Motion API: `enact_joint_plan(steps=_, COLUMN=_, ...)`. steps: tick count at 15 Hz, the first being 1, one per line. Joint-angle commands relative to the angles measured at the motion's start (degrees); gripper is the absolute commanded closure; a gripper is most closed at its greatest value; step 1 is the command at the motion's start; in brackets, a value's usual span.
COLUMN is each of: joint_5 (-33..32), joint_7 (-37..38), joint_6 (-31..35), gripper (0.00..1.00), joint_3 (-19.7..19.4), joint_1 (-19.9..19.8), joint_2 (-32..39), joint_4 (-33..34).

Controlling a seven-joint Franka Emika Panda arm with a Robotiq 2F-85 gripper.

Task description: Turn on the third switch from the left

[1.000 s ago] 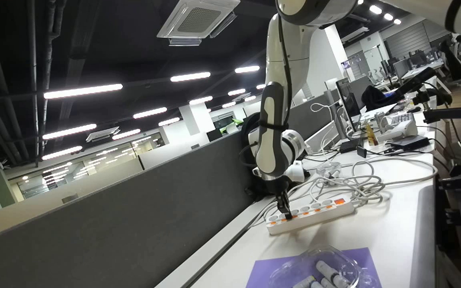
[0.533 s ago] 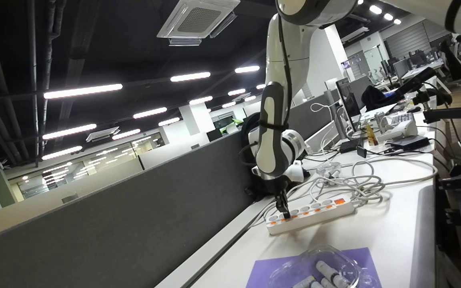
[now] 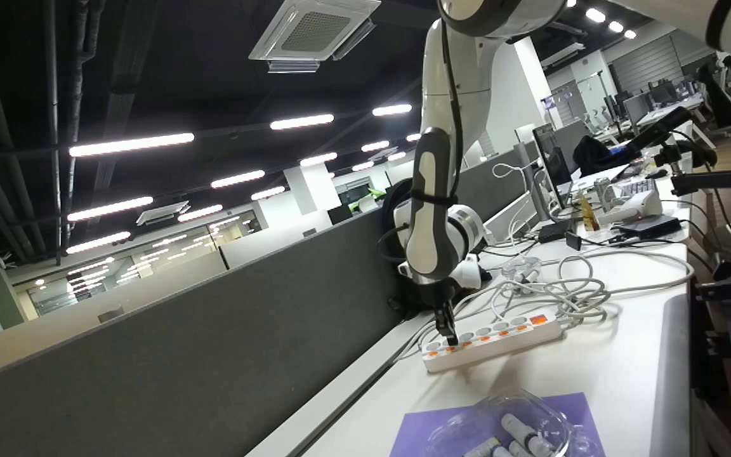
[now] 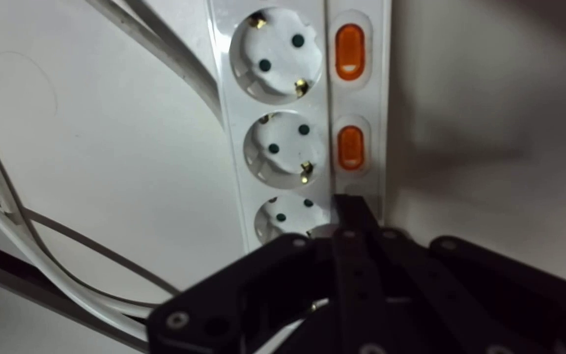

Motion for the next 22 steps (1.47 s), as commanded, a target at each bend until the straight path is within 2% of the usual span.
enact_joint_plan(steps=1, joint_5=-0.2, joint_7=1.93, joint_6=0.16, gripper=1.0, joint_3=0.63, joint_1=-0.4, joint_2=-2.81, joint_4=-3.01)
enact_joint_plan(steps=9, joint_5=2.38, joint_7=3.98, joint_6=-0.48, gripper=1.0, joint_3=0.73, joint_1=-1.15, joint_2=-5.15, joint_4=-5.55)
enact_joint_plan(steps=22, joint_5=7.35, joint_7=2.58, joint_6=-4.51, gripper=1.0, joint_3=2.75, joint_1=-4.66, joint_2=-2.85, joint_4=-2.1)
